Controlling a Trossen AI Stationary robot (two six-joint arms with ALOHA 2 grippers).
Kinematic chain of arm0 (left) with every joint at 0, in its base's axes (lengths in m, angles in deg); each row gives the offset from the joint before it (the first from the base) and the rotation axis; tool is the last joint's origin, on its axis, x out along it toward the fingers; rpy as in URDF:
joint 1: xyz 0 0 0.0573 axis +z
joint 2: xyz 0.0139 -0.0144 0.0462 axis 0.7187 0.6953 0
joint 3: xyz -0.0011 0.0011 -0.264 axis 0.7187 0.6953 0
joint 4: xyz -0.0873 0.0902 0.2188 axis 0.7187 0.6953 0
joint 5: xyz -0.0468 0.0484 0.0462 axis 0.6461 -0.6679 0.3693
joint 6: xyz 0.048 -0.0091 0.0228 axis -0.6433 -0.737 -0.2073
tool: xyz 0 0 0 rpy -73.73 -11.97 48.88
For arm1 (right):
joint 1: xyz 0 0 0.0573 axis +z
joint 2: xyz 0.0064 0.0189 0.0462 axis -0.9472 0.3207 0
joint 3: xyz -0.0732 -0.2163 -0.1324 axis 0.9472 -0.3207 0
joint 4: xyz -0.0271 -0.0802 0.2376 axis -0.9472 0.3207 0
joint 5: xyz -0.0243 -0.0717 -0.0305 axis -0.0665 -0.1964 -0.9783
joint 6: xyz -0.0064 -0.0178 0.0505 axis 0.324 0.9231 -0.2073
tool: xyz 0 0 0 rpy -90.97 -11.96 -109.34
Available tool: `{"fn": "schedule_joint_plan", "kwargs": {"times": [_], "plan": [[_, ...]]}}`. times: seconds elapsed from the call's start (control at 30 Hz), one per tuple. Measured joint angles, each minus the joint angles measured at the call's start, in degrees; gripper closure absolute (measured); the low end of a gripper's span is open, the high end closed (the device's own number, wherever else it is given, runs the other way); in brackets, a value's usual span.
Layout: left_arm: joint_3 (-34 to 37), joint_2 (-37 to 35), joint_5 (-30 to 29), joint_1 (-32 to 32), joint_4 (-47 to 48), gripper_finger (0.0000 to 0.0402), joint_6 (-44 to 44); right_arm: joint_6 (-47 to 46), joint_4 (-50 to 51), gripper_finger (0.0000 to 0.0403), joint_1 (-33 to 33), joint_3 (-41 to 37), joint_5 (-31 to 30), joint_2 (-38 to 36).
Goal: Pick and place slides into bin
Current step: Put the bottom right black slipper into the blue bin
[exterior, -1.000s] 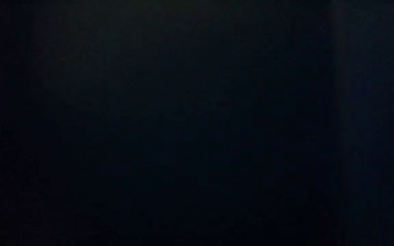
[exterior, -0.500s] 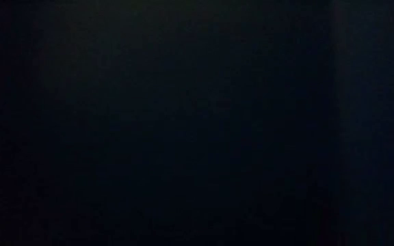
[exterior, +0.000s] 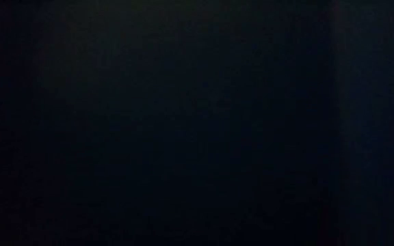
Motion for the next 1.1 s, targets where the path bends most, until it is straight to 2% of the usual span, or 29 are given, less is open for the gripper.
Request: {"fn": "schedule_joint_plan", "kwargs": {"times": [0.2, 0.4, 0.53, 0.67, 0.93, 1.1], "plan": [[0.0, 0.0, -3.6, 0.0, 0.1, 0.0167, 3.0, 14.3, -19.5, 0.0403, 0.9, 0.0, 1.0, 2.8], [0.0, 1.6, -3.7, 0.0, 0.3, 0.0109, 8.8, 20.3, -35.5, 0.0403, 0.9, 0.0, 6.1, 8.8], [0.0, 3.2, -3.9, 0.0, 0.2, 0.0099, 12.5, 23.5, -48.8, 0.0403, 0.9, 0.0, 12.8, 13.3], [0.0, 6.0, -1.8, 0.0, -1.8, 0.0107, 15.1, 25.9, -58.5, 0.0403, 0.9, 0.0, 17.6, 17.2], [0.0, 13.2, 0.3, 0.0, -10.4, 0.0124, 15.1, 23.5, -65.6, 0.0403, 1.2, 0.0, 21.1, 22.3], [0.0, 18.2, -0.9, 0.0, -16.7, 0.0124, 14.9, 23.6, -76.7, 0.0403, 2.4, 0.0, 24.5, 26.0]]}}
